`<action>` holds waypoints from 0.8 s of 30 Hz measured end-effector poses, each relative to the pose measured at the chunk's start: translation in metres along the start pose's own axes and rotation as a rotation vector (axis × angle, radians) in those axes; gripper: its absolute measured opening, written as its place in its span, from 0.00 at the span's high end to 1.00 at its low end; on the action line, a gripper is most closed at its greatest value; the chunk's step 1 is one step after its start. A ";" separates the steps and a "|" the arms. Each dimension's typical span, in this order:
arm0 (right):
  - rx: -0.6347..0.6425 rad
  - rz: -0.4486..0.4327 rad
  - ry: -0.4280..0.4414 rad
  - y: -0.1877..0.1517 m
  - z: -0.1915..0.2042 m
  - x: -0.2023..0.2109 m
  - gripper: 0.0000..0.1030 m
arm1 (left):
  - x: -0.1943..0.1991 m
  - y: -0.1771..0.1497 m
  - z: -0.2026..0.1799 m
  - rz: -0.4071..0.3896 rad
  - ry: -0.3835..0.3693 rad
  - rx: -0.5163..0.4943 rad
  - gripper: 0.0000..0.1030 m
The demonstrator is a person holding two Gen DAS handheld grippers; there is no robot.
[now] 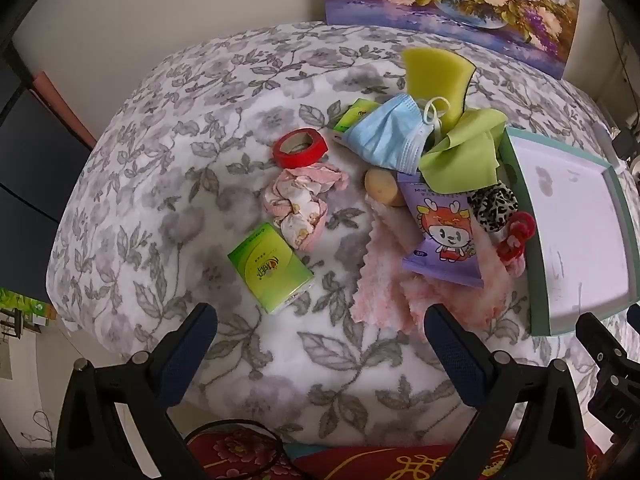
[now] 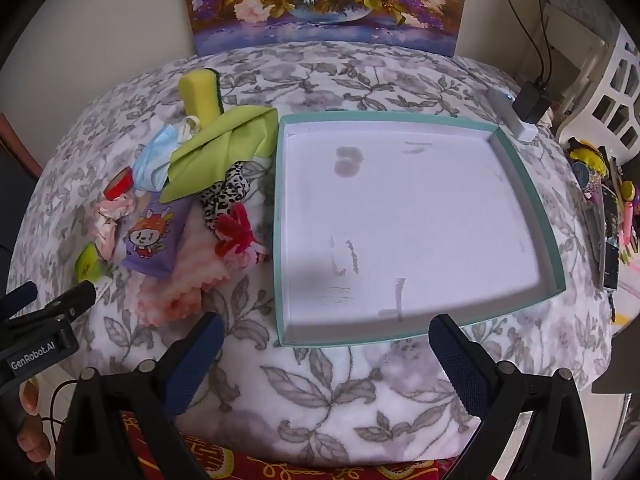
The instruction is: Organize soft objects
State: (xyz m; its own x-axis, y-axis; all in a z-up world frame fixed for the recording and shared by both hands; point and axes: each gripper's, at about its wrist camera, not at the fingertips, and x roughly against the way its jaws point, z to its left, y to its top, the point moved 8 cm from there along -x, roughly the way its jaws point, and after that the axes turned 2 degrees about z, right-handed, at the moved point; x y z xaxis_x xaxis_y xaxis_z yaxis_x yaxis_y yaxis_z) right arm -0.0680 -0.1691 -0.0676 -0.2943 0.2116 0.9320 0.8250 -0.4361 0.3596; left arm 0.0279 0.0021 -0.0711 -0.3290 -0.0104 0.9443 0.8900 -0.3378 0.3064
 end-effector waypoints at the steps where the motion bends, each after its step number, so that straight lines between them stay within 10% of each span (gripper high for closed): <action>1: 0.001 0.000 -0.001 0.000 0.000 0.000 0.00 | 0.000 0.000 0.000 -0.001 0.002 -0.001 0.00; 24: 0.020 0.001 -0.005 0.000 0.003 -0.001 0.00 | 0.002 0.001 0.003 -0.001 0.004 0.000 0.00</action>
State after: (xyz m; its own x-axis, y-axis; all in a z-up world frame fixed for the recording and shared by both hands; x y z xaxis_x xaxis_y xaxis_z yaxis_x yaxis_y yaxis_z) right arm -0.0665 -0.1667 -0.0687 -0.2910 0.2155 0.9321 0.8348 -0.4187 0.3574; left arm 0.0289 0.0046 -0.0685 -0.3317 -0.0138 0.9433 0.8894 -0.3379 0.3078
